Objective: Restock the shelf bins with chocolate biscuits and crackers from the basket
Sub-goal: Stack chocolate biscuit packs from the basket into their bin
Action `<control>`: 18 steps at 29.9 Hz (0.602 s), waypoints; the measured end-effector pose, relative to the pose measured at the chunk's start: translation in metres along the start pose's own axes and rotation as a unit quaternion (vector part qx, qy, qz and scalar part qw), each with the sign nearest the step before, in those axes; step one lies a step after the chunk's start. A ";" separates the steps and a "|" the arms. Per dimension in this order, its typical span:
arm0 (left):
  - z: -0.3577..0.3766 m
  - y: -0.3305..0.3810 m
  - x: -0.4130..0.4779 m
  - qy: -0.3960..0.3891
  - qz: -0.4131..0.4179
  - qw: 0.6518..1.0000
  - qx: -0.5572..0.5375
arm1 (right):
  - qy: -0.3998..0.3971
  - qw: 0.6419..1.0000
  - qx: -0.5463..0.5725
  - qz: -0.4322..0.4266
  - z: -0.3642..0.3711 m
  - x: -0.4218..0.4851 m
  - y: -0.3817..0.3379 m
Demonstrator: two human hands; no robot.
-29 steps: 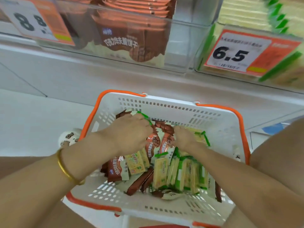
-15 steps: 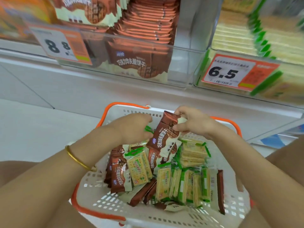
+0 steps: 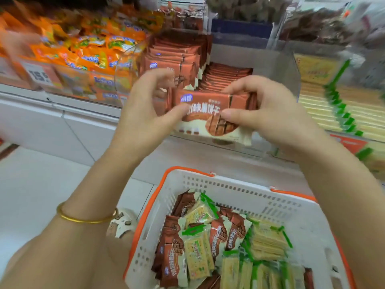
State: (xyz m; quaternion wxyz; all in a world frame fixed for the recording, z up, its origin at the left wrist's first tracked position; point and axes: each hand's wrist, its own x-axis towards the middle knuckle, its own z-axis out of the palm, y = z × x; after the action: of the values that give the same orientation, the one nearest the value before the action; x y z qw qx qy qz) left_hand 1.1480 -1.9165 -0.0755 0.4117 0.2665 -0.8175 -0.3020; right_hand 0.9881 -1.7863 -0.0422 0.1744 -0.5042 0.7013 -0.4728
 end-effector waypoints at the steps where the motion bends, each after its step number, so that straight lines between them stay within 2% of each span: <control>1: -0.004 -0.006 0.003 0.051 0.023 0.997 0.046 | 0.038 0.999 -0.020 -0.022 0.001 0.013 -0.008; 3: -0.010 -0.018 0.005 0.087 0.030 0.987 0.131 | 0.092 0.994 -0.041 -0.049 0.008 0.043 -0.017; 8: -0.002 -0.034 0.002 -0.013 0.016 0.968 0.252 | 0.099 0.981 -0.151 -0.065 0.050 0.118 -0.006; 12: 0.003 -0.036 0.001 -0.032 0.017 0.958 0.286 | 0.099 0.961 -0.245 -0.077 0.078 0.141 -0.002; 14: 0.005 -0.034 0.001 -0.029 0.015 0.957 0.289 | 0.100 0.936 -0.325 -0.093 0.085 0.144 -0.001; 16: 0.006 -0.033 0.001 -0.026 0.017 0.956 0.291 | 0.106 0.893 -0.423 -0.114 0.089 0.145 0.001; 18: 0.006 -0.032 0.001 -0.026 0.018 0.957 0.290 | 0.113 0.871 -0.462 -0.121 0.090 0.145 0.004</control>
State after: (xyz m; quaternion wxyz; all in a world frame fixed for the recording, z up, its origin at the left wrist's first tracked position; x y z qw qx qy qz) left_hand 1.1487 -1.9376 -0.1009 0.3007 0.3517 -0.8850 -0.0516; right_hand 0.9885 -1.9561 -0.0559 -0.2176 -0.5515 0.7879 -0.1661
